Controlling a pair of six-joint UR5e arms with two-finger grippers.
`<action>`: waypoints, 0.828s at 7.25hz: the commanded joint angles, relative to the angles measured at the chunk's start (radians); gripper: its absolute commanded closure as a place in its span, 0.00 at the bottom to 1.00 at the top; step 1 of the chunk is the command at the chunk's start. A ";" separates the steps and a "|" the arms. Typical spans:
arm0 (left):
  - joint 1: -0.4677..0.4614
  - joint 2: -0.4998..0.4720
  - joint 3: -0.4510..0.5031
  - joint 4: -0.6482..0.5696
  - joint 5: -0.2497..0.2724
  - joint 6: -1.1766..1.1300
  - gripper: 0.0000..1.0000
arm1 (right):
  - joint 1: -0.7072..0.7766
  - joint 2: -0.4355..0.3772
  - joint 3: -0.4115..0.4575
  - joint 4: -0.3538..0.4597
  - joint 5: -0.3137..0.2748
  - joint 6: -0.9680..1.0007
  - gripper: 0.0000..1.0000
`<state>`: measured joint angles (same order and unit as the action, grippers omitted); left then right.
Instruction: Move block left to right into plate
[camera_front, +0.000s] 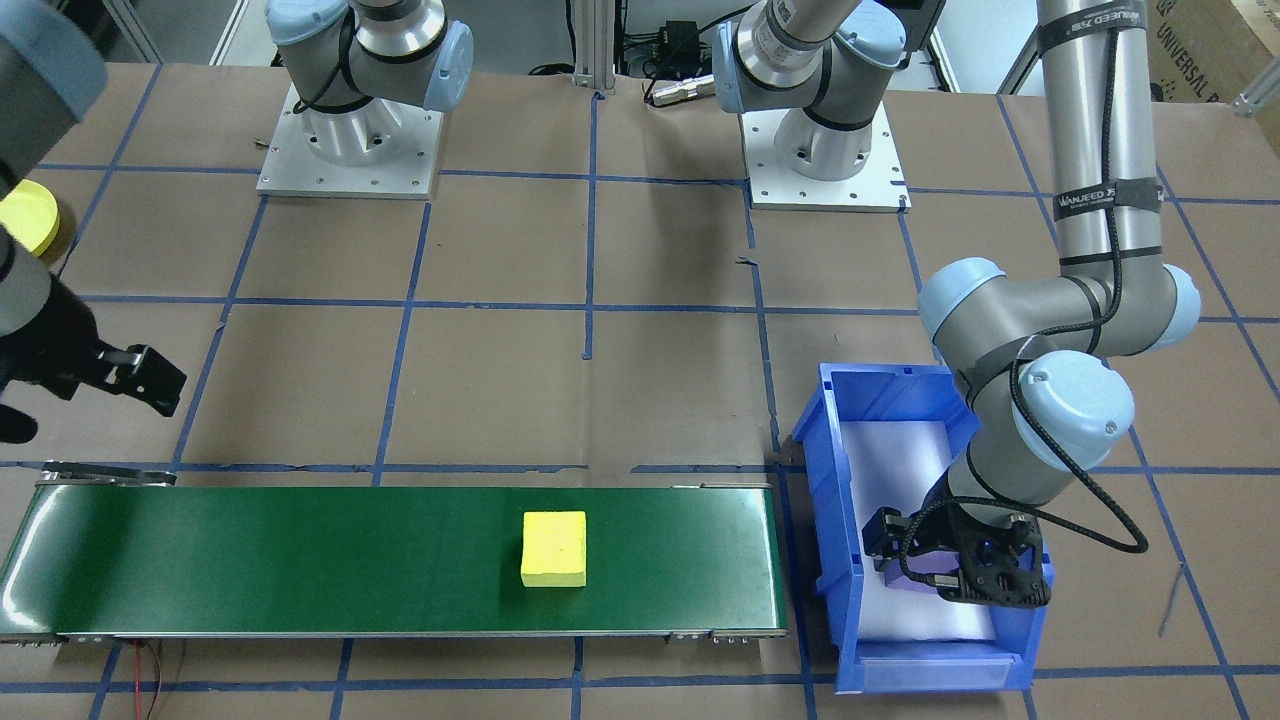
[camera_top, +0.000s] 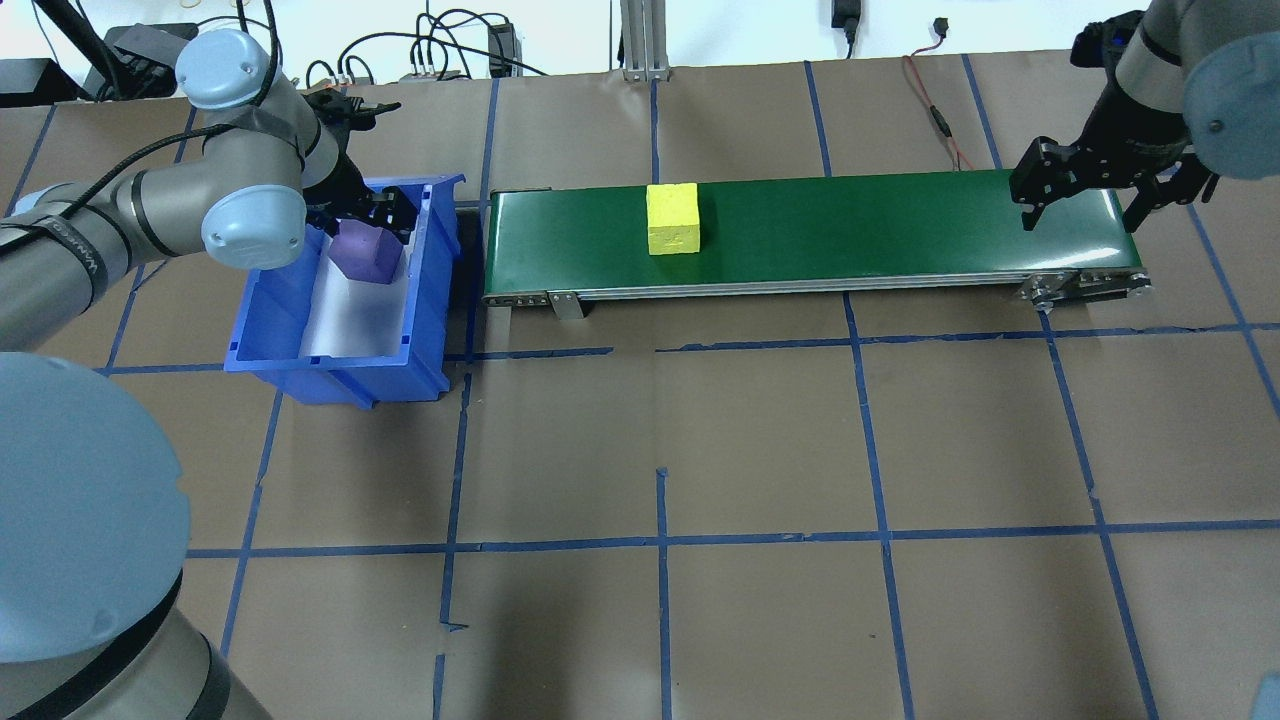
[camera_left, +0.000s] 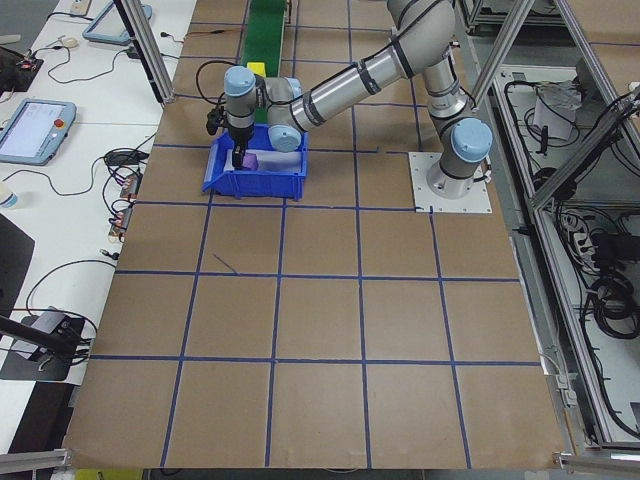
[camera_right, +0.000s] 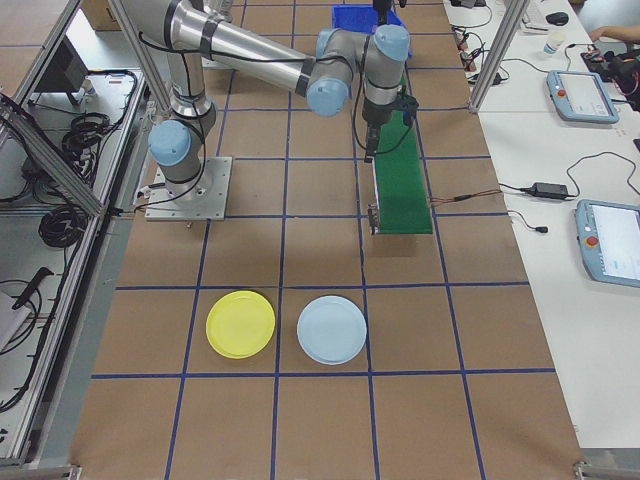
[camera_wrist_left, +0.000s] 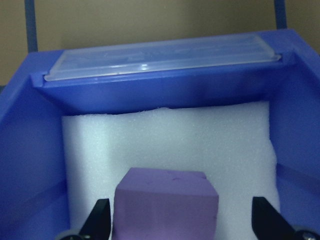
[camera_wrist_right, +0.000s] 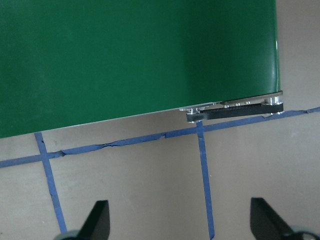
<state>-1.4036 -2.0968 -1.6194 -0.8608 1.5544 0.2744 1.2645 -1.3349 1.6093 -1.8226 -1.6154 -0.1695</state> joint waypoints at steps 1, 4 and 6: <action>-0.002 0.003 0.000 0.000 0.000 0.011 0.73 | -0.083 0.133 -0.098 -0.035 0.089 -0.154 0.00; -0.003 0.160 0.023 0.020 -0.019 -0.055 0.73 | -0.160 0.247 -0.135 -0.030 0.344 -0.327 0.00; -0.024 0.247 0.018 0.036 -0.132 -0.058 0.73 | -0.168 0.255 -0.115 -0.026 0.438 -0.352 0.00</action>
<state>-1.4160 -1.8978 -1.5998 -0.8342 1.4754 0.2217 1.1027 -1.0892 1.4840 -1.8504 -1.2381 -0.4935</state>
